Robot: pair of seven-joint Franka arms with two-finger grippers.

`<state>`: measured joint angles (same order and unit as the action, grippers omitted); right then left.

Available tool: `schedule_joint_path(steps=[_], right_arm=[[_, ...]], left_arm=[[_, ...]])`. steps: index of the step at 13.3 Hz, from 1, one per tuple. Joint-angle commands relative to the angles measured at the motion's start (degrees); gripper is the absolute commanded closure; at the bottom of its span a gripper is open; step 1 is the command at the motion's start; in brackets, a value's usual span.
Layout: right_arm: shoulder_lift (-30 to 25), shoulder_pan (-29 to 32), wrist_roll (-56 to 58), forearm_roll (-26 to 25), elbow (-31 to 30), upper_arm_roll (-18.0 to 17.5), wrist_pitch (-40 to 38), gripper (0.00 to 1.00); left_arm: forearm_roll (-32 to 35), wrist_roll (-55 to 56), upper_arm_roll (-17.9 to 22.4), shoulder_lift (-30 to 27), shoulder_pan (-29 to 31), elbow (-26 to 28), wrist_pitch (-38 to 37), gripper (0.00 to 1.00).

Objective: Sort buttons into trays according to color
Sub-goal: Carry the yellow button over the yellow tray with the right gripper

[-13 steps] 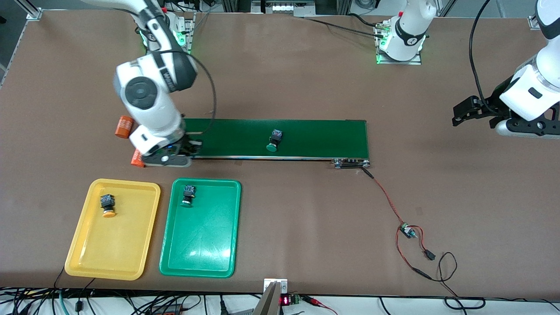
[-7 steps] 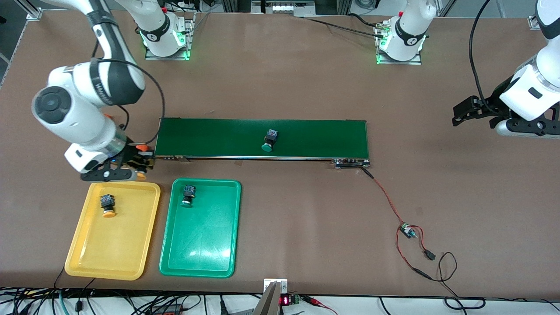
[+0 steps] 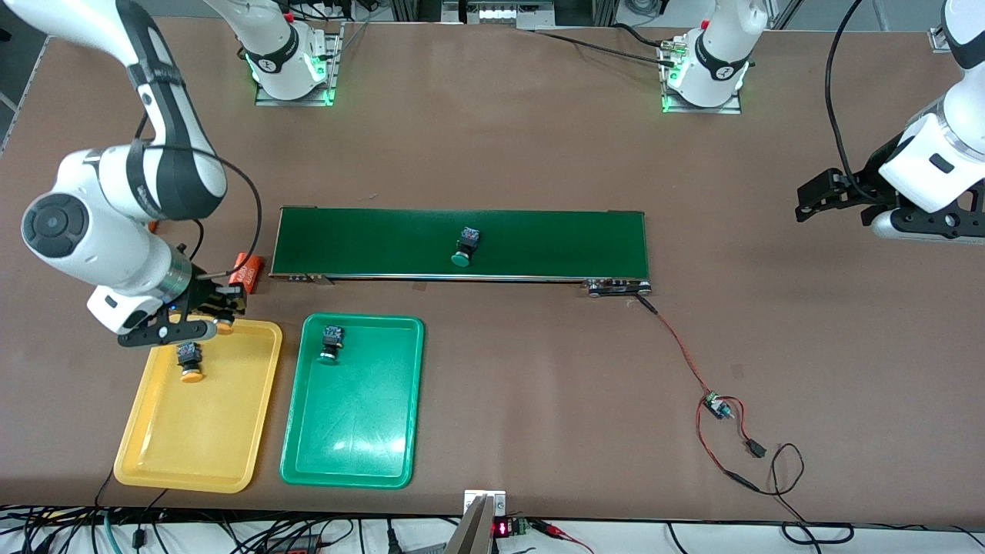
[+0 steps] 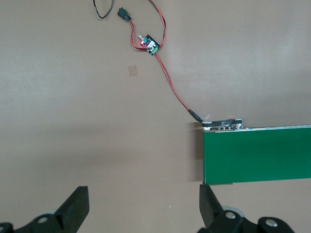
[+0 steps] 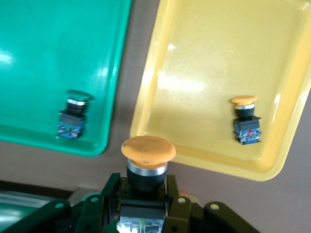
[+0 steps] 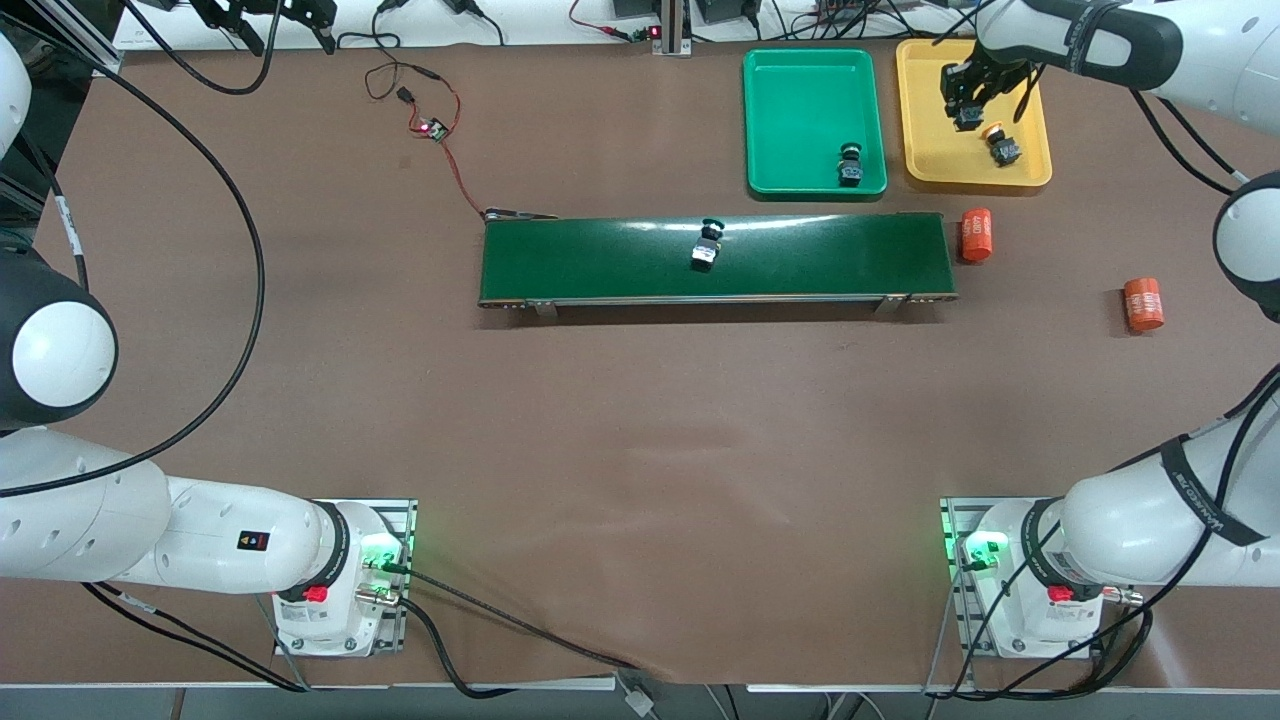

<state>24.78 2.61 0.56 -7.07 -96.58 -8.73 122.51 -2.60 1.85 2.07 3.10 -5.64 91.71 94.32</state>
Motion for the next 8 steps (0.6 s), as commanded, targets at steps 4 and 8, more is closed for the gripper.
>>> schedule_joint_path(steps=[4, 8], right_arm=[[5.36, 4.05, 3.47, -6.11, 1.83, -0.42, 6.05, 0.8], [8.35, 6.7, 6.38, -6.91, 2.01, -0.15, 9.76, 0.79]], left_arm=[[-0.83, 0.35, -0.05, -0.46, 0.01, -0.48, -0.89, 0.0], [-0.83, 0.35, -0.05, -0.38, 0.01, -0.56, -0.89, 0.0]])
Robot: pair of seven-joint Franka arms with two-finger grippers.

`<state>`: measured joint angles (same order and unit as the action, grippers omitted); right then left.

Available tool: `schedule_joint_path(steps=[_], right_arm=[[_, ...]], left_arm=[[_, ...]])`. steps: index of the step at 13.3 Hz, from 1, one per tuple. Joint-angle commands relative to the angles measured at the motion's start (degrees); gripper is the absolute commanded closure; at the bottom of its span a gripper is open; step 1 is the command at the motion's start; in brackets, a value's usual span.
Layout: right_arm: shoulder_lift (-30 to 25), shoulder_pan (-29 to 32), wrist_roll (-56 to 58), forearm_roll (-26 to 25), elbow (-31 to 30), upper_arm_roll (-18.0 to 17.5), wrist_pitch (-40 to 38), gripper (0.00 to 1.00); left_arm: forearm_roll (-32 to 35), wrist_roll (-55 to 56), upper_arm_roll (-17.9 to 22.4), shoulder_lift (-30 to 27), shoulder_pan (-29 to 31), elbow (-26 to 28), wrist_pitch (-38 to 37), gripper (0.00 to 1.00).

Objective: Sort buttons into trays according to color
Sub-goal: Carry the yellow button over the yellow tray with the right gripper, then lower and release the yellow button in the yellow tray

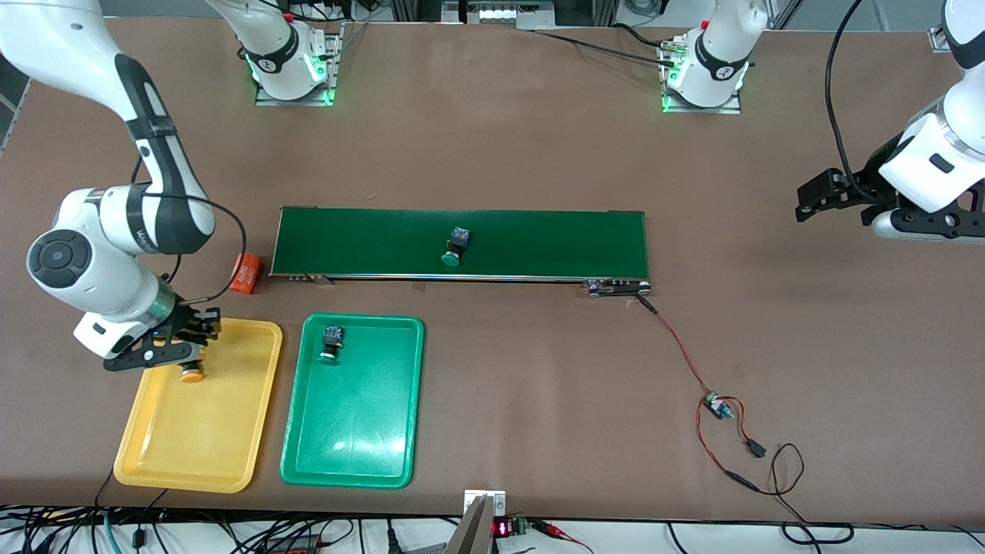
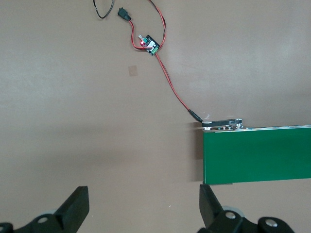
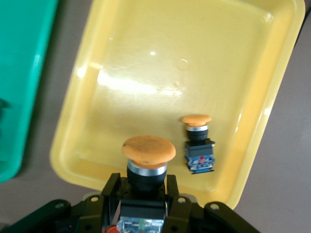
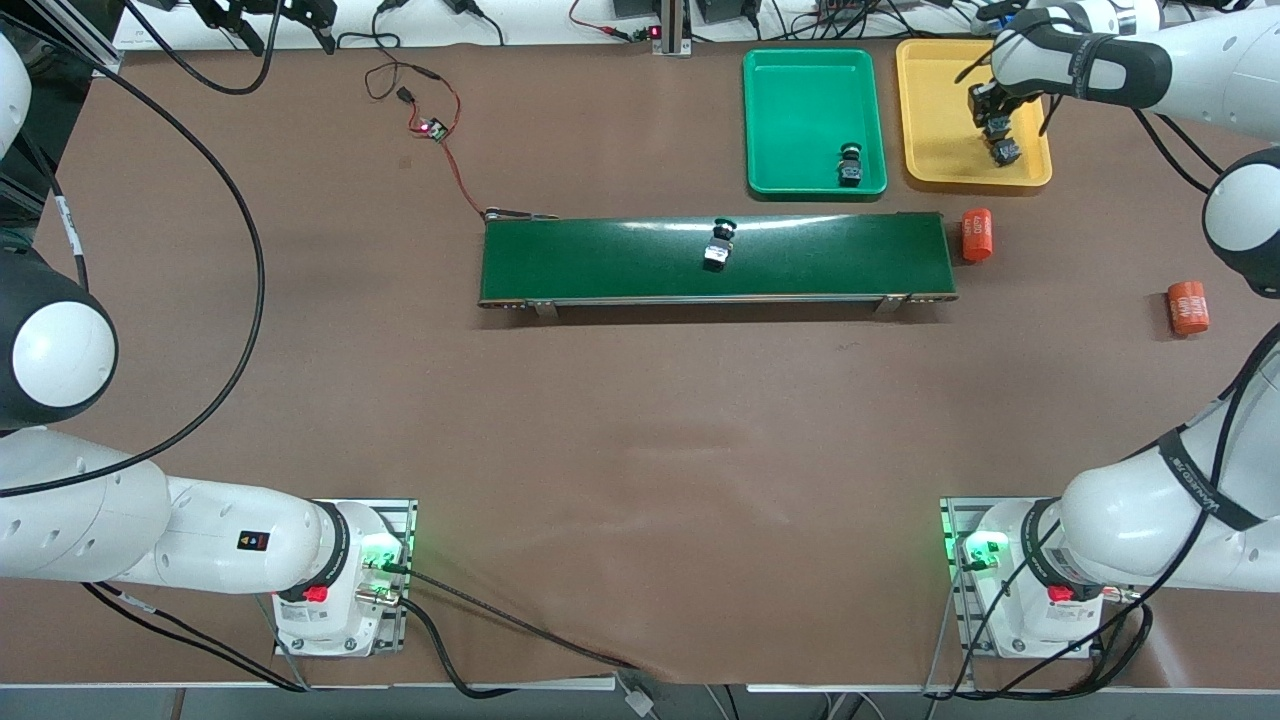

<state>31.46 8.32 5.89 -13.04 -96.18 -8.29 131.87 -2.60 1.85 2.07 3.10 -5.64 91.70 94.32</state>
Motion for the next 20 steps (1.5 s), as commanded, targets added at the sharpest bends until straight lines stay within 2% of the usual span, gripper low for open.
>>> schedule_joint_path(steps=[1, 10, 13, 14, 15, 16, 17, 19, 20], right_arm=[[2.37, 1.26, 0.88, -0.93, 1.87, -0.59, 0.49, 0.79], [7.48, 1.26, 0.17, -0.49, 2.05, -0.24, 8.32, 0.75], [8.7, 1.0, 0.26, -0.58, 2.14, 1.17, 10.86, 0.75], [8.88, 1.0, 0.26, -0.58, 2.14, 1.25, 11.21, 0.72], [8.97, 1.0, 0.17, -0.58, 2.14, 1.26, 11.39, 0.4], [9.06, 0.91, 0.17, -0.49, 2.14, 1.26, 11.39, 0.23], [9.06, 0.91, 0.09, -0.4, 2.14, 1.26, 11.48, 0.12], [9.06, 0.91, 0.0, -0.23, 2.05, 1.26, 11.39, 0.06], [8.71, 0.74, -0.18, -0.05, 2.05, 1.26, 11.39, 0.06]], left_arm=[[-0.83, 0.35, -0.05, -0.37, 0.01, -0.56, -0.89, 0.0], [-0.83, 0.26, -0.05, -0.37, 0.01, -0.56, -0.89, 0.0], [-0.83, 0.26, -0.05, -0.37, 0.01, -0.56, -0.89, 0.0], [-0.83, 0.26, -0.05, -0.37, 0.01, -0.56, -0.89, 0.0], [-0.83, 0.26, -0.05, -0.37, 0.01, -0.56, -0.89, 0.0], [-0.83, 0.26, -0.05, -0.37, 0.01, -0.56, -0.89, 0.0], [-0.83, 0.26, -0.05, -0.46, 0.01, -0.56, -0.89, 0.0], [-0.83, 0.26, -0.05, -0.37, 0.01, -0.56, -0.89, 0.0], [-0.83, 0.26, -0.05, -0.37, 0.01, -0.56, -0.89, 0.0]])
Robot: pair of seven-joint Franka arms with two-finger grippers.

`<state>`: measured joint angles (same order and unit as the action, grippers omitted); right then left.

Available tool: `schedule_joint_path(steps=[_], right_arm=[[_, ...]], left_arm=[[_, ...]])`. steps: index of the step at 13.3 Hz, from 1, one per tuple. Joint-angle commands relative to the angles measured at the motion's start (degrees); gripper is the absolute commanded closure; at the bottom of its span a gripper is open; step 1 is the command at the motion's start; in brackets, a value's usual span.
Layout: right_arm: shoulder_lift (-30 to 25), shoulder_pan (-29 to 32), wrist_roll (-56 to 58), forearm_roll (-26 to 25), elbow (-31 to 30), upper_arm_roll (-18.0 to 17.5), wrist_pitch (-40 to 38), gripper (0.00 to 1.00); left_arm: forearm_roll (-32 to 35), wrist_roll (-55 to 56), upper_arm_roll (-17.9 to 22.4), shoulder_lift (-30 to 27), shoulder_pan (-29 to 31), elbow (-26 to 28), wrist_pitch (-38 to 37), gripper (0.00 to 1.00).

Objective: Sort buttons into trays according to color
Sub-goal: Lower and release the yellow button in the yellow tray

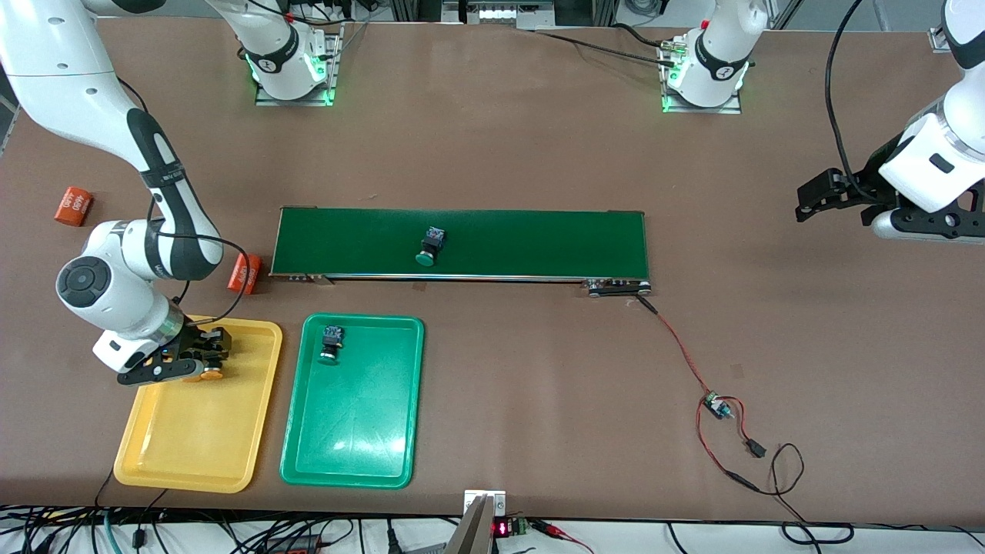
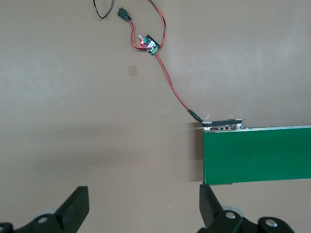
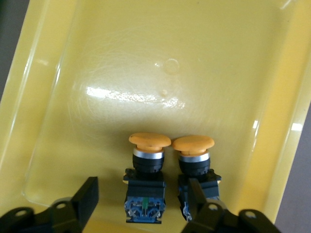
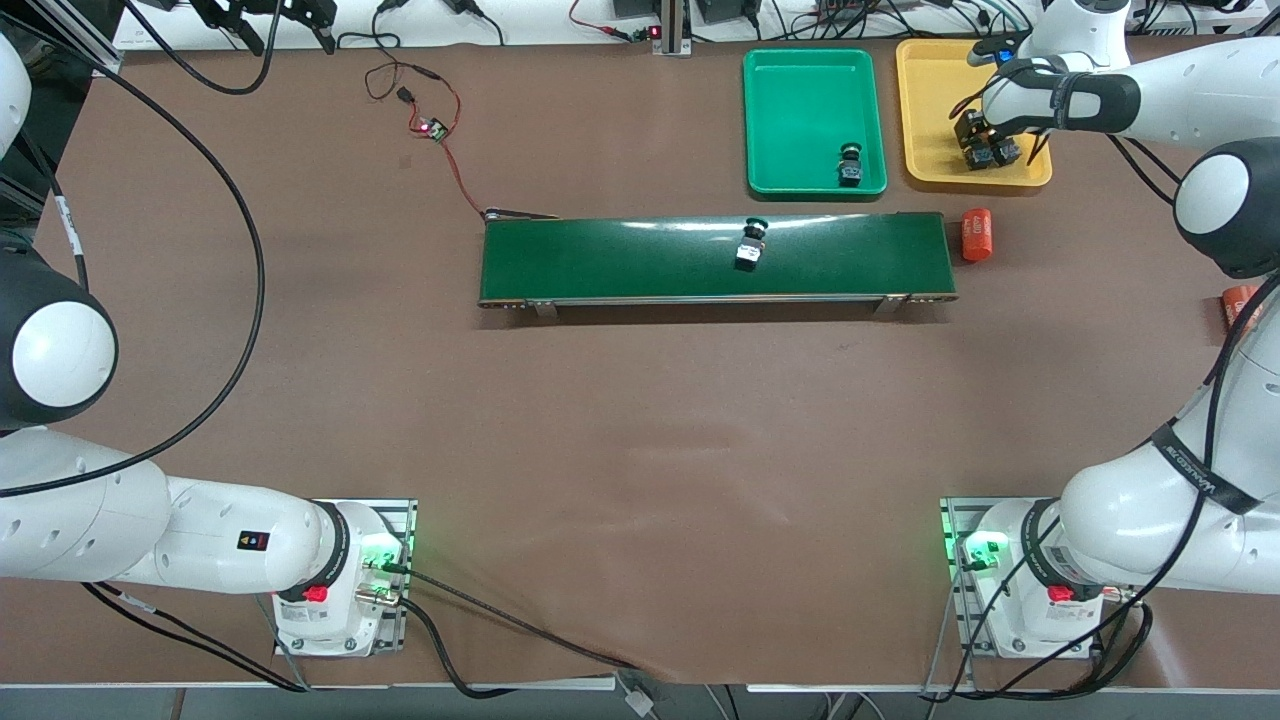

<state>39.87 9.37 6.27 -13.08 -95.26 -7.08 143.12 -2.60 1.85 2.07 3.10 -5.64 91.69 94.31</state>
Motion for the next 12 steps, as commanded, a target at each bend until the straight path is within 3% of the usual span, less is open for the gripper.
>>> schedule_joint_path(steps=[1, 6, 9, 12], right_arm=[[-0.05, -0.49, -1.34, 0.07, 0.95, 0.05, -0.12, 0.05], [-9.7, -7.16, -14.33, 0.6, -4.23, 0.4, -8.0, 0.0], [-16.2, -9.8, -15.32, 1.39, -7.2, 0.23, -13.38, 0.0], [-23.5, -11.04, -15.93, 8.57, -13.62, -0.13, -16.01, 0.0]], left_arm=[[-0.83, 0.26, -0.05, -0.37, 0.01, -0.55, -0.89, 0.0], [-0.83, 0.26, -0.05, -0.37, 0.01, -0.55, -0.89, 0.0], [-0.83, 0.26, -0.05, -0.37, 0.01, -0.55, -0.89, 0.0], [-0.83, 0.26, -0.05, -0.37, 0.01, -0.55, -0.89, 0.0]])
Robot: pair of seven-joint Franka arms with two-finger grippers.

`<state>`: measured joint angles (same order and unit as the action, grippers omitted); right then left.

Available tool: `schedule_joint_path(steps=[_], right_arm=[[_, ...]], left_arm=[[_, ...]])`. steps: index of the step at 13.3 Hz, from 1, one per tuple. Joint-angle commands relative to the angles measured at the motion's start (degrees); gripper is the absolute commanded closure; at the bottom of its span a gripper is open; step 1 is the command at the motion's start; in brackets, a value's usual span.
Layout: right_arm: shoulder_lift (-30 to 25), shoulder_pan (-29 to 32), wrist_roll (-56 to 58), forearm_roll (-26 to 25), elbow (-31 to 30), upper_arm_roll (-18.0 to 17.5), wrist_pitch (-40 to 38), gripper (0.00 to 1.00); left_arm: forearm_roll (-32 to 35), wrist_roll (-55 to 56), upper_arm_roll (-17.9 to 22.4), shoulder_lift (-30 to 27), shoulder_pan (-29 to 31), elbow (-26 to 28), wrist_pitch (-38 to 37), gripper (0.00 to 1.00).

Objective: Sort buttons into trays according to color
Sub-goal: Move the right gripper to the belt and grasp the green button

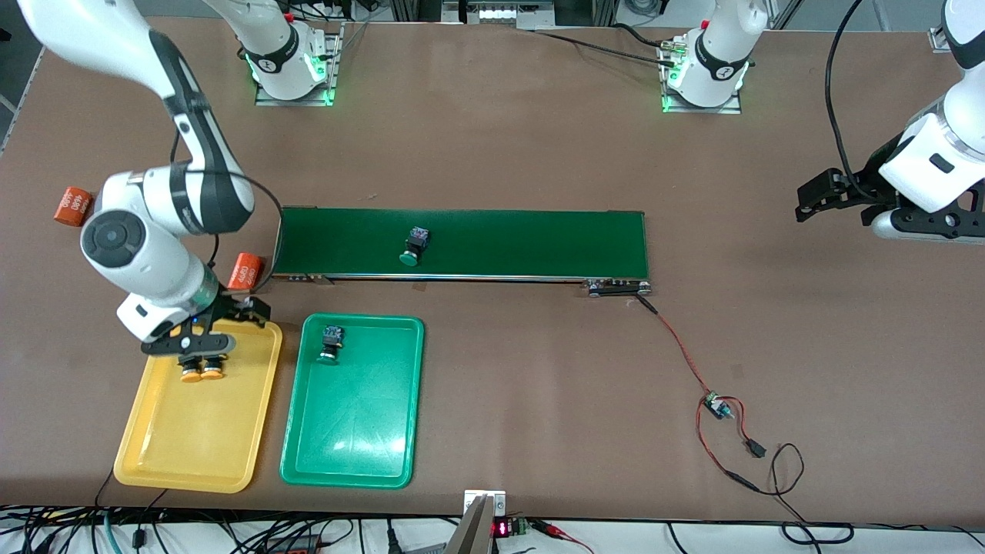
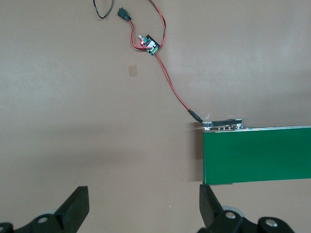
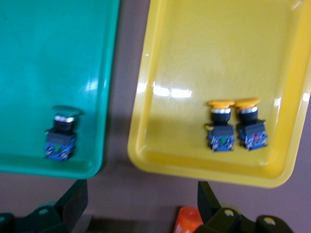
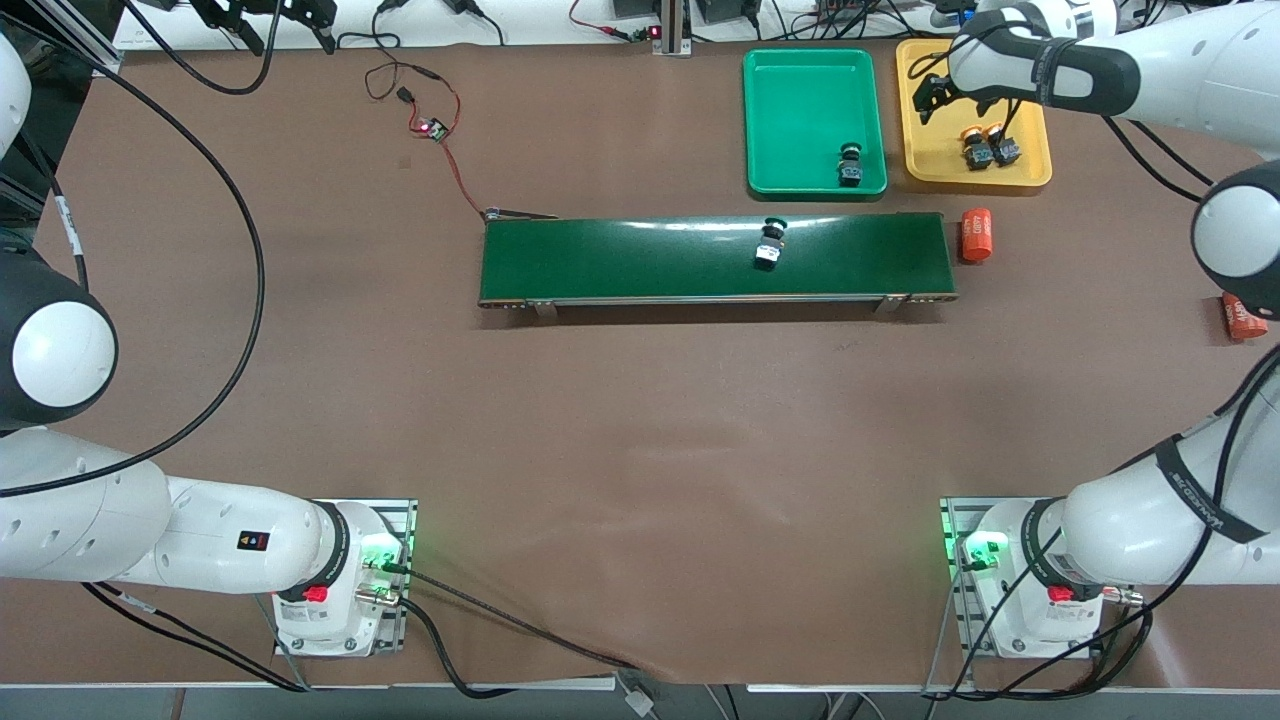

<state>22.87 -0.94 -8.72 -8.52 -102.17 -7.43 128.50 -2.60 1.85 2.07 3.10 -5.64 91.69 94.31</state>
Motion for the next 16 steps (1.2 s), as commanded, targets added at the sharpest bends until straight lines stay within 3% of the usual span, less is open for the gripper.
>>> schedule_joint_path(steps=[1, 6, 8, 16], right_arm=[[-8.35, -1.68, -2.16, 6.74, -7.51, 0.22, -5.15, 0.0], [-16.01, -6.87, -14.01, 12.9, -12.78, 0.05, -11.34, 0.0], [-16.8, -7.05, -17.28, 15.2, -14.54, -2.49, -11.08, 0.0], [-18.56, -7.14, -23.08, 15.29, -23.86, -8.12, -0.37, 0.0]], left_arm=[[-0.83, 0.26, -0.05, -0.38, 0.01, -0.55, -0.89, 0.0], [-0.83, 0.26, -0.05, -0.38, 0.01, -0.55, -0.89, 0.0], [-0.83, 0.26, -0.05, -0.38, 0.01, -0.55, -0.89, 0.0], [-0.83, 0.26, -0.05, -0.38, 0.01, -0.55, -0.89, 0.0]])
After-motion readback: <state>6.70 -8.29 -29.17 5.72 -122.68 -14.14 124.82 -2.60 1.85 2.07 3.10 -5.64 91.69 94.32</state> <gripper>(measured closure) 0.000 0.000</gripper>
